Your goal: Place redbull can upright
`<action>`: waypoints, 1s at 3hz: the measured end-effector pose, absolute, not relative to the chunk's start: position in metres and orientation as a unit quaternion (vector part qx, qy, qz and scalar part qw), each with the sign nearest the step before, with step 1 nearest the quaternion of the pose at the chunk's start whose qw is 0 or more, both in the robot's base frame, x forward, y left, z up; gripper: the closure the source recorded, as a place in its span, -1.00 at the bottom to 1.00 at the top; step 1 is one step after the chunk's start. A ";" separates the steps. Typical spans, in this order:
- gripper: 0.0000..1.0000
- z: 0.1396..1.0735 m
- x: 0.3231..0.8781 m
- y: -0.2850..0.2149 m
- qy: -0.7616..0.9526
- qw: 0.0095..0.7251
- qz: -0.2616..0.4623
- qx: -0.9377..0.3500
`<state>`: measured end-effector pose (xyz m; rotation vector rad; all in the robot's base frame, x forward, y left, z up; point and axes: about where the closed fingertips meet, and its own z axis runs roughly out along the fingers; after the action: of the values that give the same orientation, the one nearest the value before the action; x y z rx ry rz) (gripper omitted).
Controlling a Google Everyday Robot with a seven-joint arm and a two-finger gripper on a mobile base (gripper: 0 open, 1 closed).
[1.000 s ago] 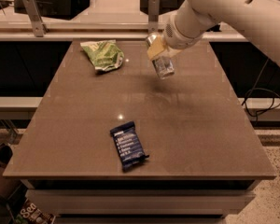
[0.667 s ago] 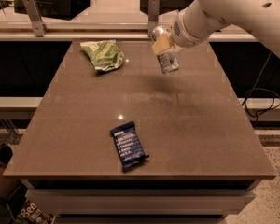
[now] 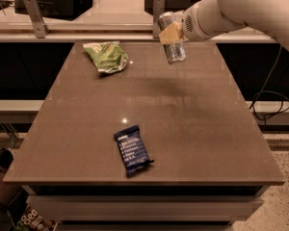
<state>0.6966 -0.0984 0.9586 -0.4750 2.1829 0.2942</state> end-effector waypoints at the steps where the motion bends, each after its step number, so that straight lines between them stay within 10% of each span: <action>1: 1.00 0.971 0.699 -0.085 0.847 0.469 0.138 -0.209; 3: 1.00 0.981 0.675 -0.053 0.786 0.537 0.180 -0.248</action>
Offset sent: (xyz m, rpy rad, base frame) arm -0.0174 0.0528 0.0250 0.1472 -0.2796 0.1754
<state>0.6749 -0.0533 0.9809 -0.5893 1.8718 0.4294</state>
